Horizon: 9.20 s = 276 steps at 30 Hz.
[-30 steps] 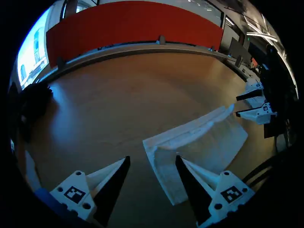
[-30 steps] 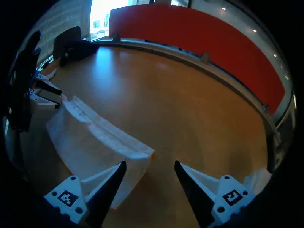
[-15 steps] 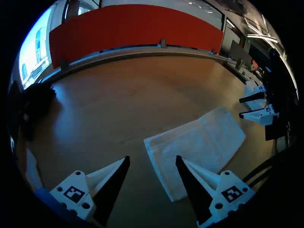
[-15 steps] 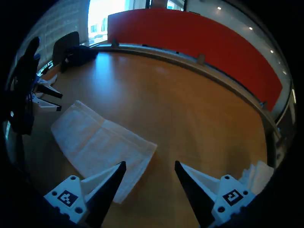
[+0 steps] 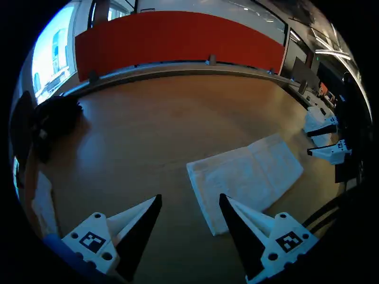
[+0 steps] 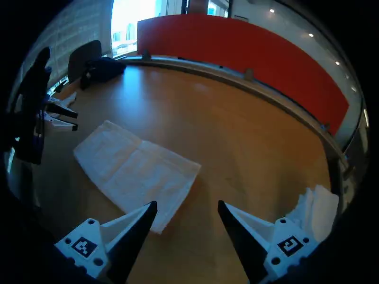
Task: Fold towel
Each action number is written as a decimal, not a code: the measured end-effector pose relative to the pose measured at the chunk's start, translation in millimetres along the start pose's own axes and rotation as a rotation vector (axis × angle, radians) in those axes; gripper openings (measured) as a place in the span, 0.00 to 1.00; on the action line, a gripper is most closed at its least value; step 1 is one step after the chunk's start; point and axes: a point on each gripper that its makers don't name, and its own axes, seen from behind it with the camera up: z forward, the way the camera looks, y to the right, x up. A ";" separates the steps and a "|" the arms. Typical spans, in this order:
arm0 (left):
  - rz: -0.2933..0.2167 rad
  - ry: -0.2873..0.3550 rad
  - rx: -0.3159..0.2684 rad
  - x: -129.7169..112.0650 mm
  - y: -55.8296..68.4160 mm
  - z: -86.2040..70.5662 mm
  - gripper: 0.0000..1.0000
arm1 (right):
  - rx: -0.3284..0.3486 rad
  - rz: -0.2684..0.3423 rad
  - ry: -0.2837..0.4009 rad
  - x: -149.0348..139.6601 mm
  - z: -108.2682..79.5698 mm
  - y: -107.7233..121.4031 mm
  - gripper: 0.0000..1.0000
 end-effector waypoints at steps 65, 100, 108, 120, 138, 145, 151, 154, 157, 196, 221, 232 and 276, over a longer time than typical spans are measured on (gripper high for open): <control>-0.206 0.139 0.267 -41.3 -50.1 -130.4 0.89 | 0.253 -0.221 -0.181 -53.3 17.0 -45.3 0.59; -0.217 0.127 0.271 -50.1 -54.3 -133.3 0.89 | 0.228 -0.213 -0.098 -18.0 10.7 -49.8 0.05; -0.223 0.134 0.275 -50.0 -55.4 -136.6 0.89 | 0.245 -0.256 -0.008 32.0 3.3 -64.5 0.05; -0.226 0.140 0.281 -50.0 -57.4 -141.1 0.90 | 0.277 -0.340 0.105 98.6 -7.6 -90.0 0.05; -0.241 0.149 0.291 -56.1 -61.9 -148.6 0.89 | 0.331 -0.399 0.128 123.7 -5.4 -117.9 0.05; -0.249 0.162 0.287 -57.8 -61.8 -151.1 0.89 | 0.375 -0.451 0.129 136.8 -0.7 -142.5 0.05; -0.257 0.174 0.290 -59.0 -63.1 -151.5 0.89 | 0.408 -0.480 0.115 141.8 6.0 -159.0 0.05; -0.261 0.187 0.287 -58.3 -63.7 -151.8 0.89 | 0.429 -0.489 0.105 143.1 9.1 -167.7 0.05; -0.265 0.200 0.286 -58.1 -65.0 -151.9 0.89 | 0.450 -0.497 0.094 144.0 12.4 -176.6 0.05; -0.294 0.192 0.308 -78.3 -75.9 -154.9 0.89 | 0.585 -0.499 -0.083 97.4 73.5 -245.0 0.72; -0.276 0.198 0.303 -75.2 -75.2 -157.7 0.89 | 0.470 -0.340 -0.055 77.4 53.5 -208.8 0.90; -0.267 0.192 0.300 -75.8 -74.7 -156.4 0.90 | 0.419 -0.283 -0.074 54.2 51.4 -196.9 0.90; -0.269 0.190 0.291 -78.6 -70.8 -156.6 0.89 | 0.292 -0.196 -0.140 1.2 60.3 -175.6 0.20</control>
